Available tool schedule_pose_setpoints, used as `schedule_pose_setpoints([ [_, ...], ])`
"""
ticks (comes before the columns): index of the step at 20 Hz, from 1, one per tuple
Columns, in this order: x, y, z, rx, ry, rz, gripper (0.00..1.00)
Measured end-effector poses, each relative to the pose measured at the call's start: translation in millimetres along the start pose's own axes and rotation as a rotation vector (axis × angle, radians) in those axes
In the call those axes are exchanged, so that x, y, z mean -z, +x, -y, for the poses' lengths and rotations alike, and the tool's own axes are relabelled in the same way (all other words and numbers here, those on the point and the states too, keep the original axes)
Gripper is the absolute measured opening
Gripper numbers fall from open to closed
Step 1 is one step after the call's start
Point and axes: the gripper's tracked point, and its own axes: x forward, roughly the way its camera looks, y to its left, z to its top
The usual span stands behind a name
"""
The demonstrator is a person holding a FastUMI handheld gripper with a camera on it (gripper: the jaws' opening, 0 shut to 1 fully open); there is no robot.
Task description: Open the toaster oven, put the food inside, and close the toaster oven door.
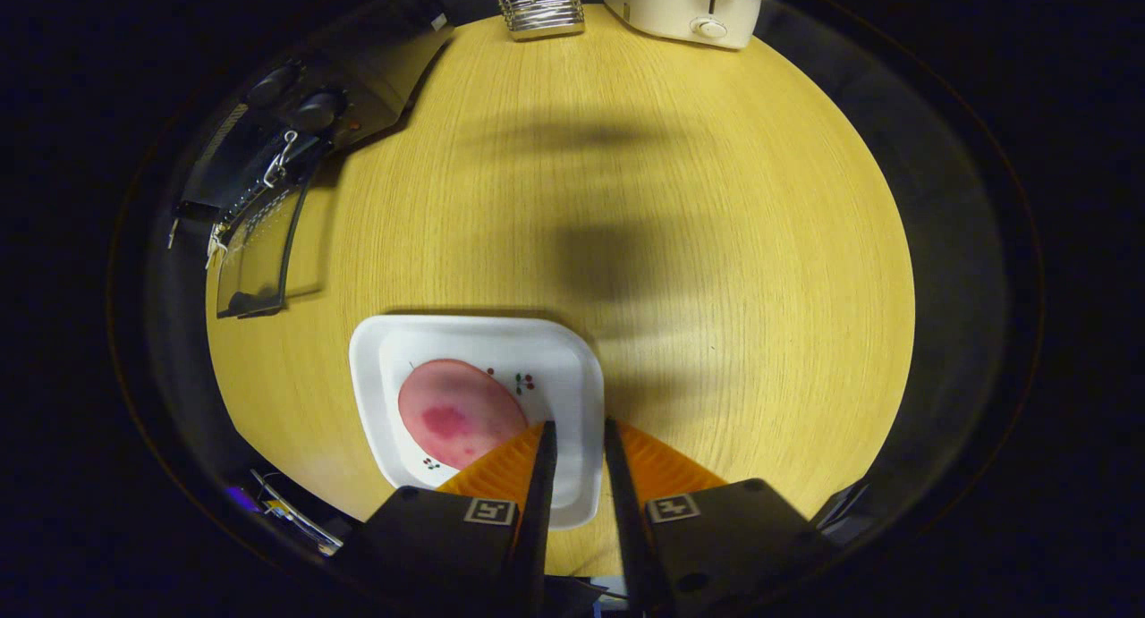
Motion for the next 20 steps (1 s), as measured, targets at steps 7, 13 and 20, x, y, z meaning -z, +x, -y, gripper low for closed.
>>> schedule_pose_setpoints([
  [7, 3.0, -10.8, -15.3, -0.319, 0.200, 0.012, 0.05],
  [13, 28.7, -72.7, -55.3, -0.610, 0.455, 0.071, 0.05],
  [20, 24.2, -105.8, -173.8, -0.720, 0.768, 0.184, 0.05],
])
